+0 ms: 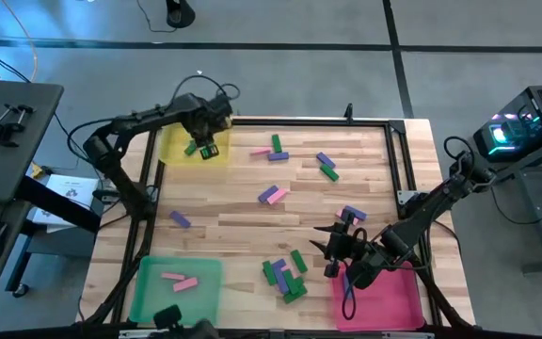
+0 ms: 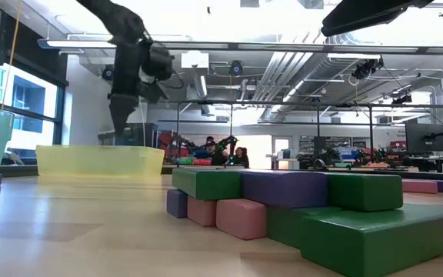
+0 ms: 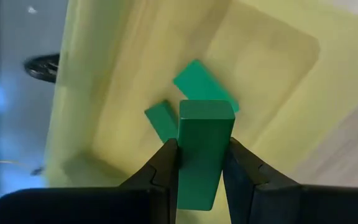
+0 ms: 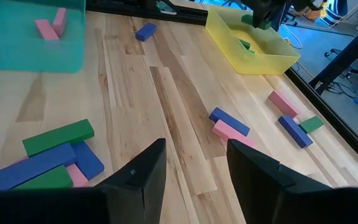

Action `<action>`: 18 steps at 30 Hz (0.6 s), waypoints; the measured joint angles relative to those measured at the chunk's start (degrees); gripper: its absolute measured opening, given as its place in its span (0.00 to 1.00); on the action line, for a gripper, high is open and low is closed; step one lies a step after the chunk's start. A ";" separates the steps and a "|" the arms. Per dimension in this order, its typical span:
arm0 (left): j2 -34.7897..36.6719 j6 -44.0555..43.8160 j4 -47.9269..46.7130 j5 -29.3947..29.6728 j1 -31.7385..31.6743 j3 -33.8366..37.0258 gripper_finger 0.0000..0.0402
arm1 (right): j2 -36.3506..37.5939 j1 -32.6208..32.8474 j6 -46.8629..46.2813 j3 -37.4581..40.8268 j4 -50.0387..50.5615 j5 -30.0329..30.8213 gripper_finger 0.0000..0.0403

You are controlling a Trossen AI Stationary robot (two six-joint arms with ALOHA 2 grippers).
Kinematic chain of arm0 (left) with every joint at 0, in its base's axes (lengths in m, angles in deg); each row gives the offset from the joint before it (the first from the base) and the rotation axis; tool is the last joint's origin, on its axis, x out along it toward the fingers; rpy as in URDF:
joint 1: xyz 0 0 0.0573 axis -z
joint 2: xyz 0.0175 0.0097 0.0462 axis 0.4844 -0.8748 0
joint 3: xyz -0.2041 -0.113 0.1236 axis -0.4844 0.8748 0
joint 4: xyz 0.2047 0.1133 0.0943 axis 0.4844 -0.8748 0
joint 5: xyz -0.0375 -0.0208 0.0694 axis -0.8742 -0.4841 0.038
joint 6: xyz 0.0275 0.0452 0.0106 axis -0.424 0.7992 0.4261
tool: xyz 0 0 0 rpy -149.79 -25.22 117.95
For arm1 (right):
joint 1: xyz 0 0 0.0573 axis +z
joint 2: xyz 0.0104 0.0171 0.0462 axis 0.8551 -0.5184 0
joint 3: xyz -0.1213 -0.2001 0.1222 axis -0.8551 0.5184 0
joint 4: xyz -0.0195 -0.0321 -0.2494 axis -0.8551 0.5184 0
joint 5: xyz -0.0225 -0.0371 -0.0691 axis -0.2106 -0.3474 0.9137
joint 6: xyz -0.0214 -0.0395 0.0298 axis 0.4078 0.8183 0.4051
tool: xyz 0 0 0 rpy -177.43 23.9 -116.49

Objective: Sort blocks
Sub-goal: Put the green block into the yellow bin

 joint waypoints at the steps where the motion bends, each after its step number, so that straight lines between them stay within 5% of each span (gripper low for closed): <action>1: 0.01 0.20 1.19 -0.92 -1.13 0.64 0.16 | 0.00 0.00 0.00 0.00 0.02 0.02 0.38; 18: 0.02 2.83 14.69 -1.84 -4.33 9.14 0.18 | 0.00 0.00 -1.09 0.00 0.09 -0.02 0.38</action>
